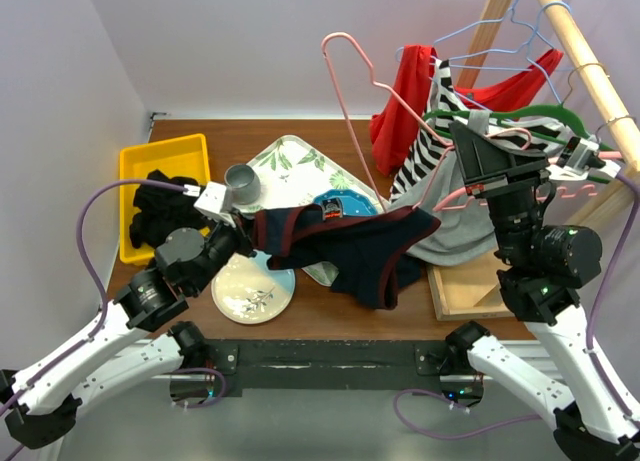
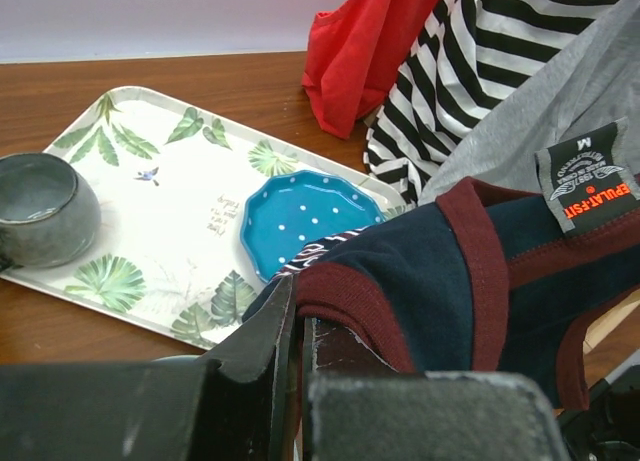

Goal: Remove the tank top from the hanger
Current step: Place the tank top in the bin.

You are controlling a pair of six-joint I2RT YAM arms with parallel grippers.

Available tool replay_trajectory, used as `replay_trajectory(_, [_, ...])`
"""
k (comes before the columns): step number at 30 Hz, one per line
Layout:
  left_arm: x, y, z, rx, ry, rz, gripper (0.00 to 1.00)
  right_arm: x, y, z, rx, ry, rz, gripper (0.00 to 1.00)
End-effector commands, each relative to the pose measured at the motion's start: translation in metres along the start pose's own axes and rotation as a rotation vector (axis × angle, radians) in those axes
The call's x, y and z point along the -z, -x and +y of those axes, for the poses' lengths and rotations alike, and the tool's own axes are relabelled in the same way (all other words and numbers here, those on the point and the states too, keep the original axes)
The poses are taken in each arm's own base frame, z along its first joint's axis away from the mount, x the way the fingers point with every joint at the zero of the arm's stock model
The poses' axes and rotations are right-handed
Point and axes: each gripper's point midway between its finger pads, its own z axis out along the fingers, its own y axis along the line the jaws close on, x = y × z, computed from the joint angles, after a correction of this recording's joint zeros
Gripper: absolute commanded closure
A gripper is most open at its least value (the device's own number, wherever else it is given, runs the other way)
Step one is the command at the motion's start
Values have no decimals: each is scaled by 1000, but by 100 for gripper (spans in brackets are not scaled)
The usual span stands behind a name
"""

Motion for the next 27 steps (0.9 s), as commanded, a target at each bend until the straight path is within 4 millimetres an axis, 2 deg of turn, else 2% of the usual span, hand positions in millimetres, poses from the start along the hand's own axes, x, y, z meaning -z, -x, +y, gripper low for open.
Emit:
replay_trajectory(1, [1, 6, -9, 50, -54, -43, 100, -1, 16, 17, -100, 70, -81, 100])
replay_trajectory(6, [5, 5, -32, 103, -193, -69, 100, -7, 13, 15, -114, 87, -84, 100])
replay_trajectory(8, [10, 14, -45, 133, -267, -106, 100, -13, 10, 12, -104, 89, -88, 100])
replay_trajectory(9, [12, 9, -51, 137, -312, -93, 100, -16, 8, 10, -99, 86, -86, 100])
replay_trajectory(11, [18, 21, -64, 161, -381, -138, 100, -24, 4, 7, -81, 82, -79, 100])
replay_trajectory(13, [20, 20, -71, 158, -427, -132, 100, -29, 3, 10, -69, 88, -67, 100])
replay_trajectory(16, [20, 21, -71, 155, -425, -137, 100, -37, -1, 8, -41, 78, -51, 100])
replay_trajectory(18, [17, 17, -64, 141, -383, -127, 100, -39, -4, 7, -27, 81, -39, 100])
replay_trajectory(22, [7, -1, -48, 128, -296, -82, 100, -35, -7, 24, -30, 174, -20, 100])
replay_trajectory(23, [6, -3, -46, 131, -285, -79, 100, -32, -2, 32, -51, 205, -35, 100])
replay_trajectory(26, [4, -4, -43, 142, -264, -77, 100, -24, 4, 36, -53, 219, -54, 100])
replay_trajectory(27, [3, -9, -36, 139, -222, -58, 100, -23, 6, 37, -43, 219, -57, 100])
